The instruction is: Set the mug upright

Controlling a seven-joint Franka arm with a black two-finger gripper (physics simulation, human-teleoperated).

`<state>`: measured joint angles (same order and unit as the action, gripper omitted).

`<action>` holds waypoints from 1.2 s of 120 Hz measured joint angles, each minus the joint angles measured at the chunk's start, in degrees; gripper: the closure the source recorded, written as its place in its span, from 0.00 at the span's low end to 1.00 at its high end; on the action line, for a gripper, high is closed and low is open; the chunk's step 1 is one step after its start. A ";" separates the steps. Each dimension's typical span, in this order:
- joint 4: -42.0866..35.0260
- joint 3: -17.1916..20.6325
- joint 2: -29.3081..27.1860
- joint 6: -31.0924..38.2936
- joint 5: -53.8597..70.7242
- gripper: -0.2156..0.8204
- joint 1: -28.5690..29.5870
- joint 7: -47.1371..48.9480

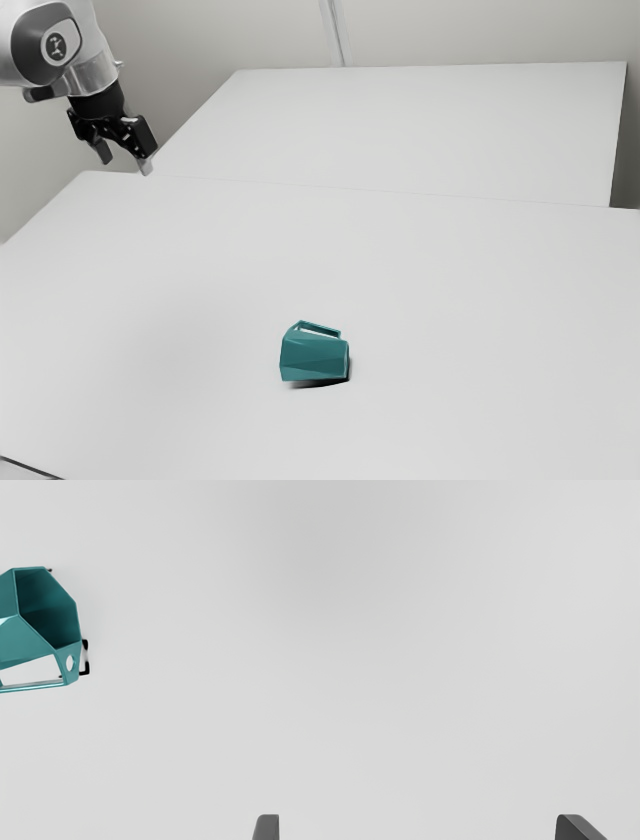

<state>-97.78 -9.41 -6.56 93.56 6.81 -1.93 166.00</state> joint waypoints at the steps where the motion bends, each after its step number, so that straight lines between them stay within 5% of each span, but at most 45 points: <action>1: -0.01 0.00 0.00 0.01 0.00 0.21 0.01 0.00; 48: -2.12 0.09 -1.04 0.26 -1.62 0.21 0.19 0.00; 102: -25.62 0.03 0.09 6.02 -35.19 0.21 4.35 0.00; 144: -30.32 4.53 7.91 11.24 -46.86 0.21 6.48 0.00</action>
<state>-128.10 -4.88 1.34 104.80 -40.05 4.55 166.00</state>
